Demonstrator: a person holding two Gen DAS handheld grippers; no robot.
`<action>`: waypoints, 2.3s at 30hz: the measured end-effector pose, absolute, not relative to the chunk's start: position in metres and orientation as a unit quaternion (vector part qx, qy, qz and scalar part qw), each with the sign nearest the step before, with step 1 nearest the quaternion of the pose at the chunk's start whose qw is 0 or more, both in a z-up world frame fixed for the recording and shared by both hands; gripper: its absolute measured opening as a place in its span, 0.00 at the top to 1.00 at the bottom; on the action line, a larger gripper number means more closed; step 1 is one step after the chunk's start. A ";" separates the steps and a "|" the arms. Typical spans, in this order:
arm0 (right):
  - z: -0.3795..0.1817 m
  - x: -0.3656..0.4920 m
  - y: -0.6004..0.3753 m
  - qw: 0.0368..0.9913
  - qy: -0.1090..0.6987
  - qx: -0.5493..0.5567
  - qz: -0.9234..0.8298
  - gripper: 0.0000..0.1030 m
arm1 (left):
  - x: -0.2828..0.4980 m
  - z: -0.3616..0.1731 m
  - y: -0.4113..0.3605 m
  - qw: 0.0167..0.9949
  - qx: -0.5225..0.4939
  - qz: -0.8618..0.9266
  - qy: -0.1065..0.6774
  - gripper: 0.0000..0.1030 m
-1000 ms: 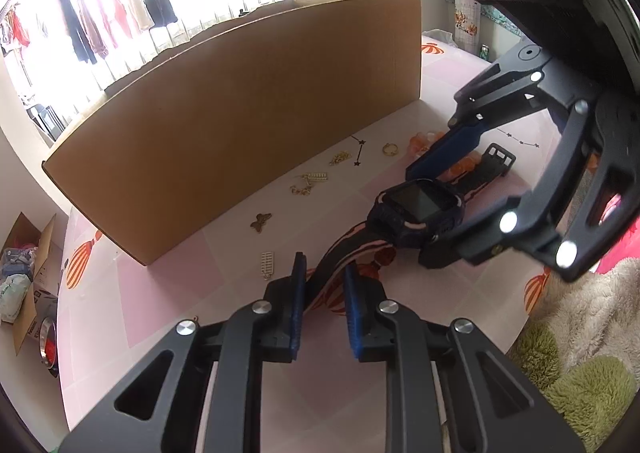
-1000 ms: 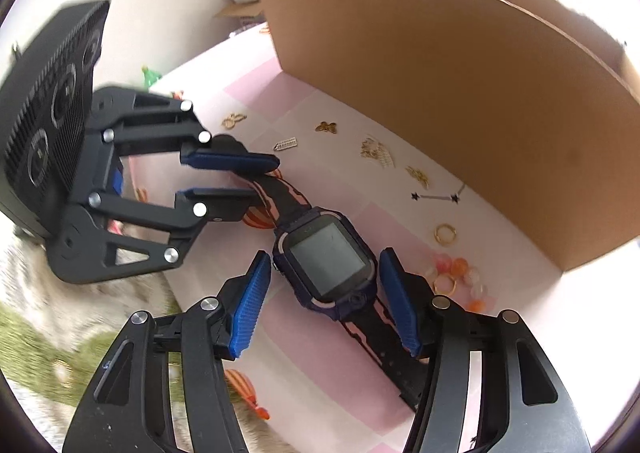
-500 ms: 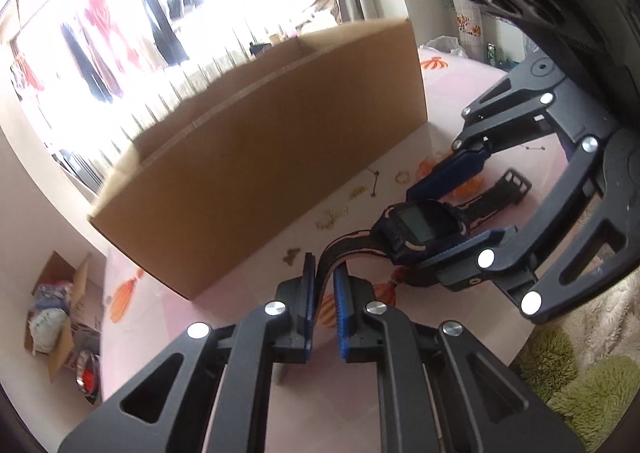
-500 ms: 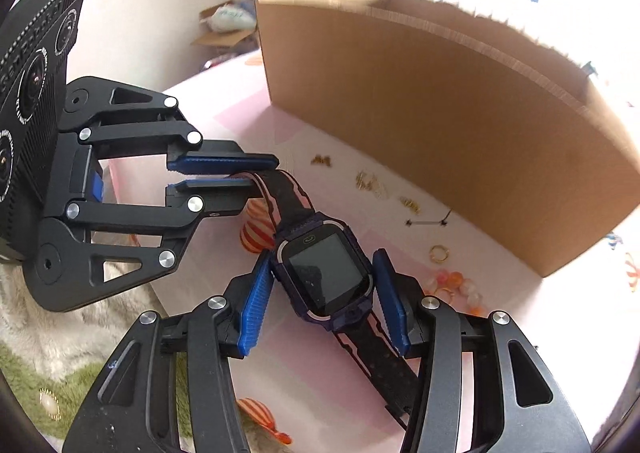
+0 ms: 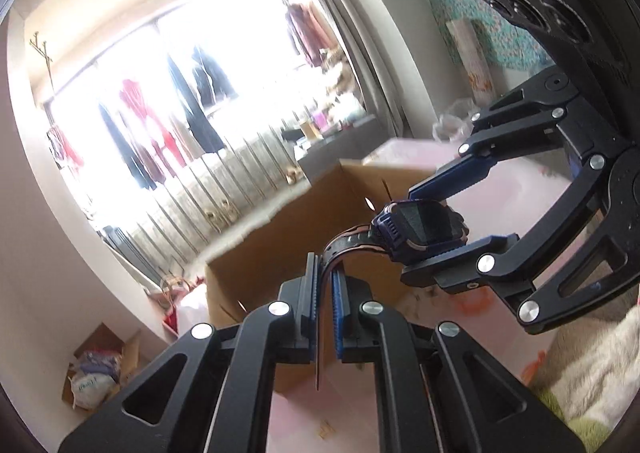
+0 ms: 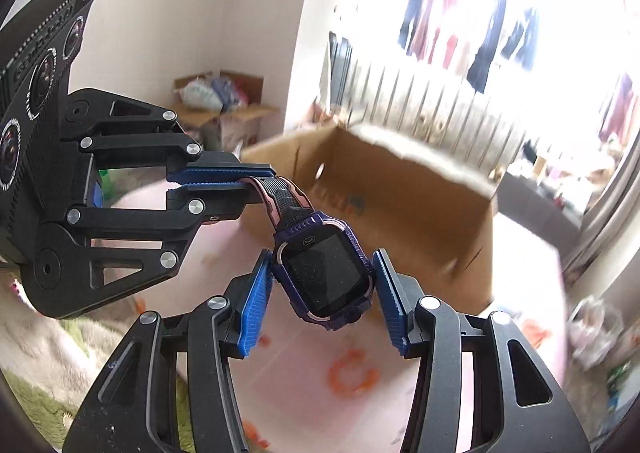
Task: Organize jewelry
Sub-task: 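Lift the smartwatch with both grippers and carry it over the box, then open both grippers to drop the smartwatch into the box, then move both grippers back toward the orange bead bracelet and gold charms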
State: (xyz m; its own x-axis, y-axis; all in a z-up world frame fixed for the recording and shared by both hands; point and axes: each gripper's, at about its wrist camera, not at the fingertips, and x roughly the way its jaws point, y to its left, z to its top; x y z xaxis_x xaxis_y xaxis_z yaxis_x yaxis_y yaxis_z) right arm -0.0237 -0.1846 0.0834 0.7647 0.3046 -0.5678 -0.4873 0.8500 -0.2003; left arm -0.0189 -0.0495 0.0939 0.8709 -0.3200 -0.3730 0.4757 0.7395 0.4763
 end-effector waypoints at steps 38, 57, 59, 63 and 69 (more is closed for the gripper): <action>0.032 0.268 -0.166 0.755 0.532 -0.278 0.265 0.42 | 0.257 0.040 -0.084 0.815 0.348 -0.194 0.420 0.74; 0.130 0.181 -0.209 0.866 0.432 -0.135 0.214 0.30 | 0.155 0.152 -0.016 0.912 0.174 -0.182 0.325 0.21; 0.139 0.161 -0.216 0.880 0.410 -0.105 0.217 0.25 | 0.137 0.157 -0.005 0.917 0.154 -0.190 0.316 0.15; 0.139 0.110 -0.219 0.894 0.380 -0.050 0.232 0.18 | 0.096 0.144 0.020 0.921 0.108 -0.193 0.321 0.09; 0.110 0.040 -0.210 0.888 0.395 0.006 0.234 0.16 | 0.054 0.079 0.019 0.906 0.090 -0.170 0.378 0.06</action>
State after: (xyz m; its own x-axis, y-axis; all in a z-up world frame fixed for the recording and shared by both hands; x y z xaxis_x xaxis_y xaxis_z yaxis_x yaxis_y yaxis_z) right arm 0.0401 -0.2096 0.1103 0.5787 0.4210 -0.6985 -0.4108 0.8904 0.1963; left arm 0.0537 0.0190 0.0787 0.6566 -0.2402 -0.7150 0.3760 0.9260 0.0343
